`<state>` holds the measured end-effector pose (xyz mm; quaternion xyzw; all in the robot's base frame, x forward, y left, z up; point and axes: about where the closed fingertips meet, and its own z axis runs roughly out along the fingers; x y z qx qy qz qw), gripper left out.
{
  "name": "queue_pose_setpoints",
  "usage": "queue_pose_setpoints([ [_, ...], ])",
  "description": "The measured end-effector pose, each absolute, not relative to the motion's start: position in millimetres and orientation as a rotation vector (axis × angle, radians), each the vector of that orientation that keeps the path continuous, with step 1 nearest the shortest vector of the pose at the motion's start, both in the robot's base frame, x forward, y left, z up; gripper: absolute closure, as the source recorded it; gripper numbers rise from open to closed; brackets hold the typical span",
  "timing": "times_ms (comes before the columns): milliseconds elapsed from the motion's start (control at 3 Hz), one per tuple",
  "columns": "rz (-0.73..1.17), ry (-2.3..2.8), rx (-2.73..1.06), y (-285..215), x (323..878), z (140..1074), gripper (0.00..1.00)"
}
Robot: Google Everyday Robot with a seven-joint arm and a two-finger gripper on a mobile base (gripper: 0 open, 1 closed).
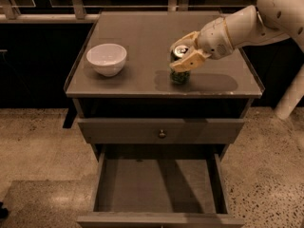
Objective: Pick green can from middle drawer and place on counter
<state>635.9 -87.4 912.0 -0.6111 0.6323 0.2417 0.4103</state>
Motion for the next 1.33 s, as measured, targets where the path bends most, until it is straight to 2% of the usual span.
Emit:
queue_pose_setpoints([
  [333, 0.609, 1.593, -1.538, -87.2, 636.0, 911.4, 0.82],
  [1333, 0.609, 1.593, -1.539, -87.1, 636.0, 911.4, 0.12],
])
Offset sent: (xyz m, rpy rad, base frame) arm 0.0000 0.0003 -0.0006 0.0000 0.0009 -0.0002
